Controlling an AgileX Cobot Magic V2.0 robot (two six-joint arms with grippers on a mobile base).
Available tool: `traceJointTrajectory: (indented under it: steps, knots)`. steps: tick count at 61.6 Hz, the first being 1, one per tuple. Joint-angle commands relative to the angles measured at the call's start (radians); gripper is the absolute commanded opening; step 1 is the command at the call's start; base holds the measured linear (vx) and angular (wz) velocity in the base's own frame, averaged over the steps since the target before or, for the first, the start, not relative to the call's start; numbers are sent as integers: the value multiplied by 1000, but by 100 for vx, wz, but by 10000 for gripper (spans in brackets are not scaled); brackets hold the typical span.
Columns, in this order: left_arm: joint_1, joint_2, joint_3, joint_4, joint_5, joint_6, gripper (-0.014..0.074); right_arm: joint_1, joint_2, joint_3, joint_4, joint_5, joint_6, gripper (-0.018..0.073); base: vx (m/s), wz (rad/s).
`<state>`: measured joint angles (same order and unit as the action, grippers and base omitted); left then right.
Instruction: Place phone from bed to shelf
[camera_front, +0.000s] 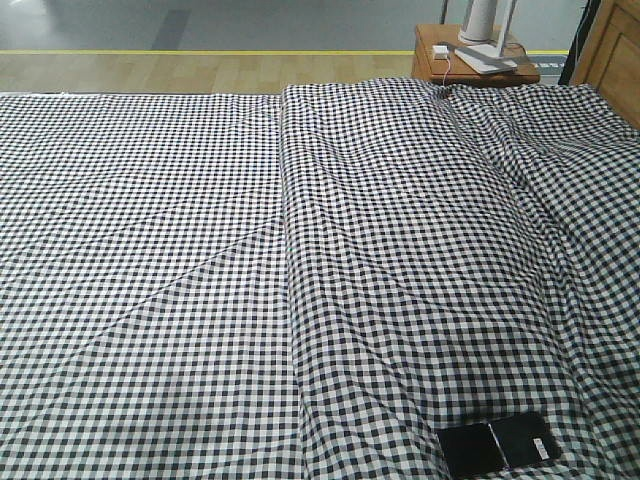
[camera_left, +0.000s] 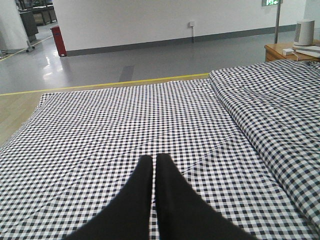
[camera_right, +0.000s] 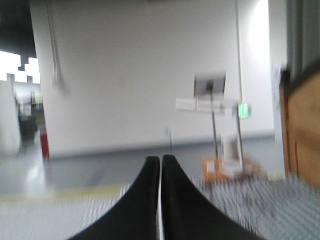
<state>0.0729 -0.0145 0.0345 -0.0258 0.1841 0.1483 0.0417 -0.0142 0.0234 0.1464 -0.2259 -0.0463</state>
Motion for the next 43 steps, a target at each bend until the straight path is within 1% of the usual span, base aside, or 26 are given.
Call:
traceJointTrajectory:
  steps: [1, 5, 11, 21, 30, 35, 43]
  knots:
    - [-5, -11, -22, -9, -72, -6, 1, 3, -5, -74, 6, -236, -10, -8, 0, 0]
    - [-5, -11, -22, -9, -72, -6, 1, 3, -5, -140, 8, -259, -12, -6, 0, 0]
    - [-5, -11, -22, -9, -72, -6, 1, 3, 9, -277, 8, -250, -15, -6, 0, 0]
    - [-5, -11, -22, -9, -72, -6, 1, 3, 123, -526, 8, -161, -84, -6, 0, 0]
    - [-5, -11, -22, -9, -72, -6, 1, 3, 275, -737, 8, 29, -161, -6, 0, 0]
    - [-5, -11, -22, -9, -72, -6, 1, 3, 374, -829, 8, 170, -174, -6, 0, 0]
    - [-5, -11, -22, -9, -72, -6, 1, 3, 520, -934, 8, 344, -173, -5, 0, 0]
